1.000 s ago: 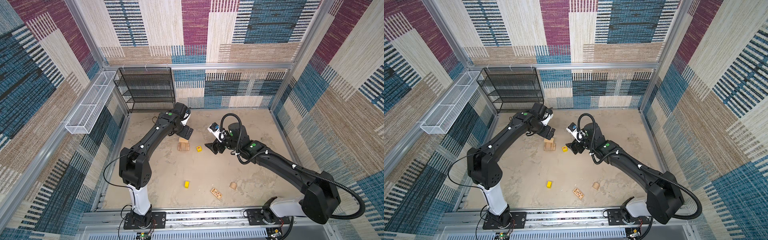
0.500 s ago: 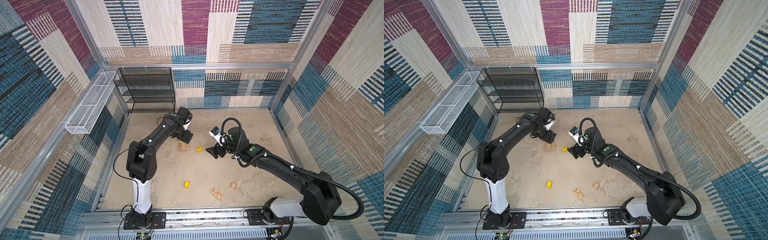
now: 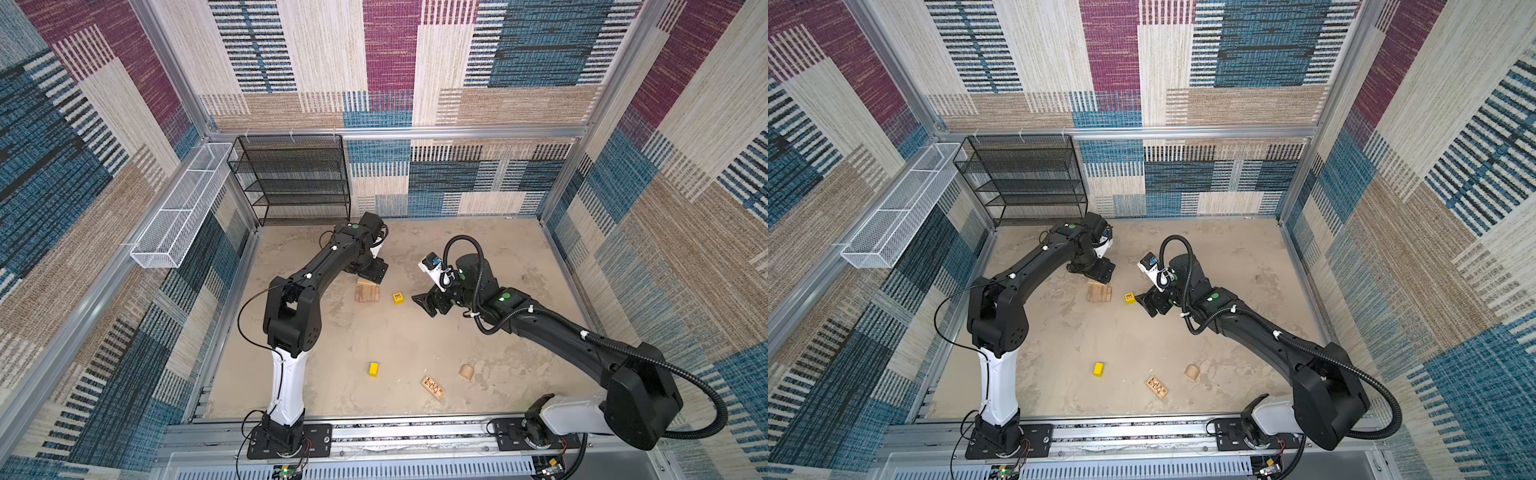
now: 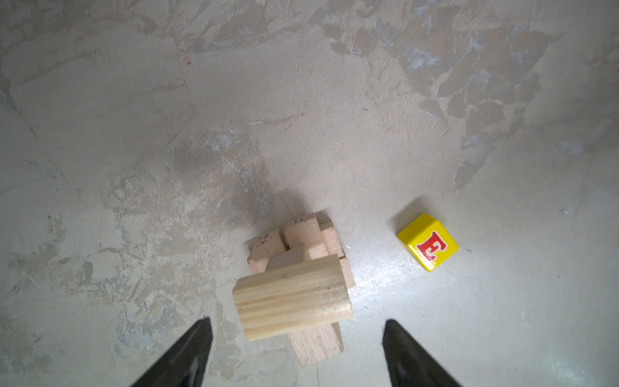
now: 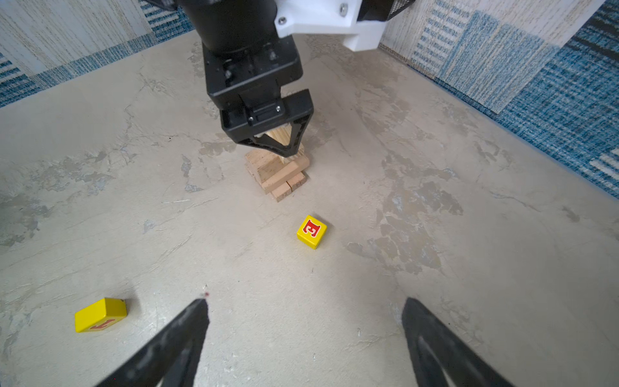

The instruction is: Build the wood block tower

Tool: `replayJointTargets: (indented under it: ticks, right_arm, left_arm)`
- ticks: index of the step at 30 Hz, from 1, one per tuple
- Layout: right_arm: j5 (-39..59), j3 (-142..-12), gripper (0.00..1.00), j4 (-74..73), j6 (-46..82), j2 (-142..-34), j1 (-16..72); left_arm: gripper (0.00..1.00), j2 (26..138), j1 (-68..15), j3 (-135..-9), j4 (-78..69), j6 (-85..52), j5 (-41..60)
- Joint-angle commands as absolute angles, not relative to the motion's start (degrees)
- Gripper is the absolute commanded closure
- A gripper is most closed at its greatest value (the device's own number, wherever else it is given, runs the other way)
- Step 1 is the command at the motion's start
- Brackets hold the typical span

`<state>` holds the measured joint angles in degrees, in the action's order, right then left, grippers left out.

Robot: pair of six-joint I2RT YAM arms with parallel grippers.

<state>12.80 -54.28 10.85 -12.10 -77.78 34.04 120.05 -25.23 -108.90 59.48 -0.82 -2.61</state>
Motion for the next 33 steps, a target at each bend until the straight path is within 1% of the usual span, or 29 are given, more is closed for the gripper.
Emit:
replayJointTargets:
  ticks: [1, 22, 33]
  right_arm:
    - [11.2, -54.55, 0.08, 10.58, -12.52, -77.87, 34.01]
    - [10.81, -54.05, 0.08, 11.12, -13.51, -78.05, 34.09]
    - [10.86, -53.78, 0.08, 11.16, -13.71, -78.02, 34.01]
  left_arm:
    - [0.17, 120.7, -25.21, -109.89, 61.01, -3.14, -2.36]
    - [0.21, 123.06, -25.22, -111.36, 62.36, -7.07, -3.34]
    - [0.22, 124.17, -25.22, -112.33, 63.24, -8.59, -4.57]
